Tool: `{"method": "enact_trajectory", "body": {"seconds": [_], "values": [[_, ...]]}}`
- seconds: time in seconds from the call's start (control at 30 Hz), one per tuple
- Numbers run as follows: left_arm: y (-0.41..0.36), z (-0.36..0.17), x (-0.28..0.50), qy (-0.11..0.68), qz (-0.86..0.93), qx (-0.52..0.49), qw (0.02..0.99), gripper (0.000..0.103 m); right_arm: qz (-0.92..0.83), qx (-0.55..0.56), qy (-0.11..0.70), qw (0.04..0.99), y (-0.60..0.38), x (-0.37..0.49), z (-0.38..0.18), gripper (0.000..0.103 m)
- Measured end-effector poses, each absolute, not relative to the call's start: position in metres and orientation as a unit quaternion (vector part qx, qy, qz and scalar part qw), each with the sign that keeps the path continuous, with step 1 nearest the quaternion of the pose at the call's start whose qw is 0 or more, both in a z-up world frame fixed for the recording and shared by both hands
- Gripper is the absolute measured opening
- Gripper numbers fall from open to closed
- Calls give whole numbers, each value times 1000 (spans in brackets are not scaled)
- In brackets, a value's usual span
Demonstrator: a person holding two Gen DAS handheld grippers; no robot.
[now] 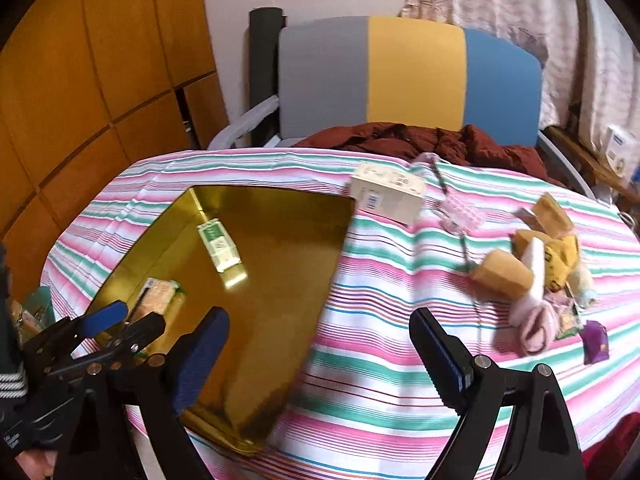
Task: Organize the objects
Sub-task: 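Return both tools to the pile and grasp the purple snack packet with the right tool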
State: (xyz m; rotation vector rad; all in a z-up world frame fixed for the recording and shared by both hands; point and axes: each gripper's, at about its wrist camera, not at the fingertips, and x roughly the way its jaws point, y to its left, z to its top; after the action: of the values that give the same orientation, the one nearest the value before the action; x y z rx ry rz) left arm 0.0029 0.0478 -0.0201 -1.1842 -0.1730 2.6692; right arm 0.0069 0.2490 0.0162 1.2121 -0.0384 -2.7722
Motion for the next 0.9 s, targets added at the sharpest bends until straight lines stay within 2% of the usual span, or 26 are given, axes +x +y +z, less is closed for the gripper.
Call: {"method": "enact_trajectory", "body": {"seconds": [0.27, 0.9], "values": [[96, -9, 16, -18, 906, -390, 160, 61, -913, 408, -9, -7, 320, 13, 7, 92], [209, -9, 32, 60, 868, -409, 275, 61, -850, 453, -130, -237, 576, 2, -27, 92]]}}
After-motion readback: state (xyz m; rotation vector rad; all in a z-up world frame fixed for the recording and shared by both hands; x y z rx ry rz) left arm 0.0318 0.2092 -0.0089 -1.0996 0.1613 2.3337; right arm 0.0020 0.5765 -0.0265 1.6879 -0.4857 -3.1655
